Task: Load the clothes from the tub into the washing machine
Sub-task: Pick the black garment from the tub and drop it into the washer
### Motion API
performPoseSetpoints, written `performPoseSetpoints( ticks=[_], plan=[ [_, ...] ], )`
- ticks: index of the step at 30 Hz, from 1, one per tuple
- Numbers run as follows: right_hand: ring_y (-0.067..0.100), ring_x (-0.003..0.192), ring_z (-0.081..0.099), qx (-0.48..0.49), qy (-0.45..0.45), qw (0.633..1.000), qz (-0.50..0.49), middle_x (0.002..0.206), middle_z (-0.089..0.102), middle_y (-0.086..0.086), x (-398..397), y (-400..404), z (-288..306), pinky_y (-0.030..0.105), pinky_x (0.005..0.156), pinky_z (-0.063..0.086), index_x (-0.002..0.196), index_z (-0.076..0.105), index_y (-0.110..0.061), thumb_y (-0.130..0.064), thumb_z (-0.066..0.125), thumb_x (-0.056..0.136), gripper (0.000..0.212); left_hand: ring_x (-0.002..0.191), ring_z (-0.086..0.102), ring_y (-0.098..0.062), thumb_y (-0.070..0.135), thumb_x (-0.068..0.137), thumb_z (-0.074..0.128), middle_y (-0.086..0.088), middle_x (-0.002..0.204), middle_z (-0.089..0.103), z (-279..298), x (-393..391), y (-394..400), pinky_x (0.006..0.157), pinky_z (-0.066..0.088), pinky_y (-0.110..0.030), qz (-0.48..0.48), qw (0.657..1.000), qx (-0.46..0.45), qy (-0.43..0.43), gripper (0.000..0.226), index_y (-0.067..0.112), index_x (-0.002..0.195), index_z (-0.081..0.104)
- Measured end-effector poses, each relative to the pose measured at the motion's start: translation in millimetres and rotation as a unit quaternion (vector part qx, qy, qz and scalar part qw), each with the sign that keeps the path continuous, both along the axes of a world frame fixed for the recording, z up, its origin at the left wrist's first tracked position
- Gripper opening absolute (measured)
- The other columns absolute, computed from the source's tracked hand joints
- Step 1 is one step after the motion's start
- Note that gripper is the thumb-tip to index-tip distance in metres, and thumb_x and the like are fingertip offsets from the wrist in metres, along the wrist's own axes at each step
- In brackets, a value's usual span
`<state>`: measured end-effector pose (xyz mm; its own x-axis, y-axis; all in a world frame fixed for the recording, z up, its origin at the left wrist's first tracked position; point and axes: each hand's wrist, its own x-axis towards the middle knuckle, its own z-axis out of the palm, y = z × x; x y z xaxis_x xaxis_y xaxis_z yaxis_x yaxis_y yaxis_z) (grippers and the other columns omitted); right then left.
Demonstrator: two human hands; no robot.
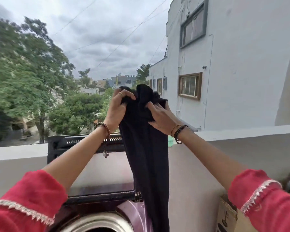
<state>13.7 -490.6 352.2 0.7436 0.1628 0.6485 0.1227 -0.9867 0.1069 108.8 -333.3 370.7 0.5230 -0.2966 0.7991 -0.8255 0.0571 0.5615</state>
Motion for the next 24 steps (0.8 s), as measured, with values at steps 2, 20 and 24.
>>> performPoseSetpoints(
  ticks=[2,20,24],
  plan=[
    [0.024,0.122,0.046,-0.083,-0.026,0.996,-0.027,0.118,0.057,0.007,13,16,23,0.060,0.111,0.014,0.129,0.040,-0.009,-0.015,0.062,0.083,0.051,0.111,0.048,-0.019,-0.024,0.070,0.034,-0.001,0.114,0.045,19,14,23,0.096,0.041,-0.014,0.060,0.992,0.076,-0.087,0.049,0.010,0.091,0.061],
    [0.030,0.127,0.039,-0.162,-0.131,0.969,-0.131,0.130,0.048,0.016,104,137,148,0.037,0.120,0.003,0.138,0.030,-0.008,0.000,0.040,0.090,0.049,0.119,0.052,-0.034,-0.010,0.085,0.038,-0.009,0.145,0.037,142,83,164,0.095,0.047,-0.043,0.381,0.811,0.301,-0.325,0.046,0.009,0.121,0.059],
    [0.032,0.127,0.039,-0.149,-0.158,0.964,-0.151,0.130,0.048,0.017,110,142,185,0.038,0.120,0.002,0.137,0.031,-0.007,0.000,0.044,0.087,0.052,0.124,0.050,-0.030,-0.016,0.080,0.032,-0.008,0.139,0.045,181,96,181,0.105,0.041,-0.040,0.302,0.870,0.250,-0.299,0.059,0.011,0.124,0.061]
  ],
)
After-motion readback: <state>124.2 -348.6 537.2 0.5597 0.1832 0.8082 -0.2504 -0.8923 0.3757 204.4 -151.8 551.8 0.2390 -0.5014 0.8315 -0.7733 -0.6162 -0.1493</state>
